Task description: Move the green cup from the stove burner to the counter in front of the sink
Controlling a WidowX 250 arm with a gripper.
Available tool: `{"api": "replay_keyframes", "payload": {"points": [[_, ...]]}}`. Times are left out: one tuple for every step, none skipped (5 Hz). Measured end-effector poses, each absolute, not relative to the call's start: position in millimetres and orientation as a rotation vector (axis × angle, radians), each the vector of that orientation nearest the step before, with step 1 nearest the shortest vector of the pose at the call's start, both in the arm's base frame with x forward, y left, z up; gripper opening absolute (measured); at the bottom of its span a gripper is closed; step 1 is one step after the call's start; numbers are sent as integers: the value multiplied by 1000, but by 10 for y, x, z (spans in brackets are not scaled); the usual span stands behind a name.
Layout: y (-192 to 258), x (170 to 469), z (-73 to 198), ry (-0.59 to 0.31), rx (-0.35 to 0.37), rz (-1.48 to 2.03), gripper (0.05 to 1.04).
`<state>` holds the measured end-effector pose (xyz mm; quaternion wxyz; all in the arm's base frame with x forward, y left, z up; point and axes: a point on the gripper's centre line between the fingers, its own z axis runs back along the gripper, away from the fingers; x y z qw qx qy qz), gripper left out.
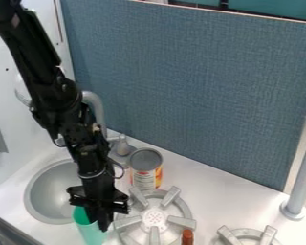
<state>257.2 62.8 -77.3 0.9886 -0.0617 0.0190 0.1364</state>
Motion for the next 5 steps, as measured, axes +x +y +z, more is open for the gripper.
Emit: {"api": "replay_keyframes", "payload": {"points": [[644,2583,-770,44,-117,264,140],[675,2537,-754,101,-89,312,363],[655,2567,-619,115,-26,343,666],[642,2713,-407,69,-12,337,947],[430,2693,159,-14,40,291,1002]]}}
